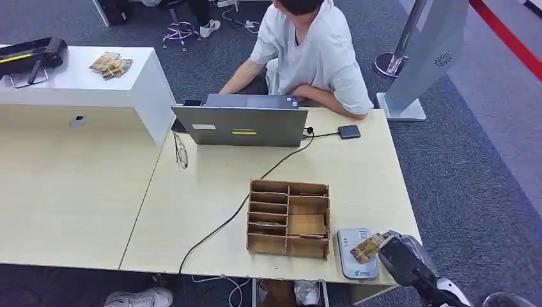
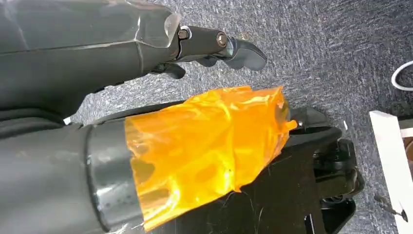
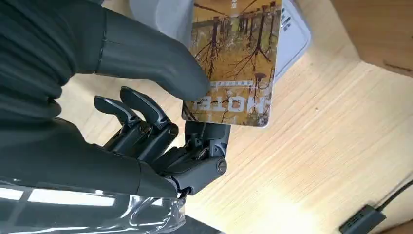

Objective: Pass the card to the sensor for recognition and then transmit it.

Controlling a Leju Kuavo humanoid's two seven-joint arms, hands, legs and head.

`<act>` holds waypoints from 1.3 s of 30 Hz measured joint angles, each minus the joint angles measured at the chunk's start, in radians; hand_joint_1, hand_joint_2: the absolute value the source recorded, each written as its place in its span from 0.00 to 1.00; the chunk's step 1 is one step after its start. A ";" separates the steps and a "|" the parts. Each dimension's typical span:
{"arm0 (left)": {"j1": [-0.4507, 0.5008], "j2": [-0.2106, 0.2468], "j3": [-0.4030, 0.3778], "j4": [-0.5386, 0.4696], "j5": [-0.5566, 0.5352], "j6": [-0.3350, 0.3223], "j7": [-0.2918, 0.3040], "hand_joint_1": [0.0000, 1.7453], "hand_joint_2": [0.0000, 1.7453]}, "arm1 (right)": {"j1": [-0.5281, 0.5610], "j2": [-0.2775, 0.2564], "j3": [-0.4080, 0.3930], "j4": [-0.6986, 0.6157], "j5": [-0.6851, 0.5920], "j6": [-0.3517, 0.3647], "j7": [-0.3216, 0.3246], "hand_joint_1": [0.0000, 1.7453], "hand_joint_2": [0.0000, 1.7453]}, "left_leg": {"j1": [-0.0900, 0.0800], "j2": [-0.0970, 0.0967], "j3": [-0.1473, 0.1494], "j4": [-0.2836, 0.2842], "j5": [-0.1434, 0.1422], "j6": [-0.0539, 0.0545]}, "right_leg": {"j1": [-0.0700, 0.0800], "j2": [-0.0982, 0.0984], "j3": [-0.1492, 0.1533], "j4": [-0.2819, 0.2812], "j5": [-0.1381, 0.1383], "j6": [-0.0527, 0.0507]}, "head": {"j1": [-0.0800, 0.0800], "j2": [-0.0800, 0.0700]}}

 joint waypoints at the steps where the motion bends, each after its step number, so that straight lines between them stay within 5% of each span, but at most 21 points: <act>1: 0.000 0.000 0.000 0.000 0.000 0.000 0.000 0.00 0.00 | 0.000 0.000 0.000 0.001 0.007 -0.005 0.001 1.00 1.00 | 0.000 0.000 0.000 0.000 0.000 0.000 | 0.000 0.000 0.000 0.000 0.000 0.000 | 0.000 0.000; 15: 0.000 -0.001 0.000 0.000 -0.006 -0.003 0.000 0.00 0.00 | -0.005 0.049 0.035 0.005 0.184 -0.125 0.032 1.00 1.00 | 0.000 0.000 0.000 0.000 0.000 0.000 | 0.000 0.000 0.000 0.000 0.000 0.000 | 0.000 0.000; 39: -0.001 -0.001 0.000 0.000 -0.011 -0.012 0.002 0.00 0.00 | -0.012 0.114 0.148 0.004 0.336 -0.213 0.086 1.00 1.00 | 0.000 0.000 0.000 0.000 0.000 0.000 | 0.000 0.000 0.000 0.000 0.000 0.000 | 0.000 0.000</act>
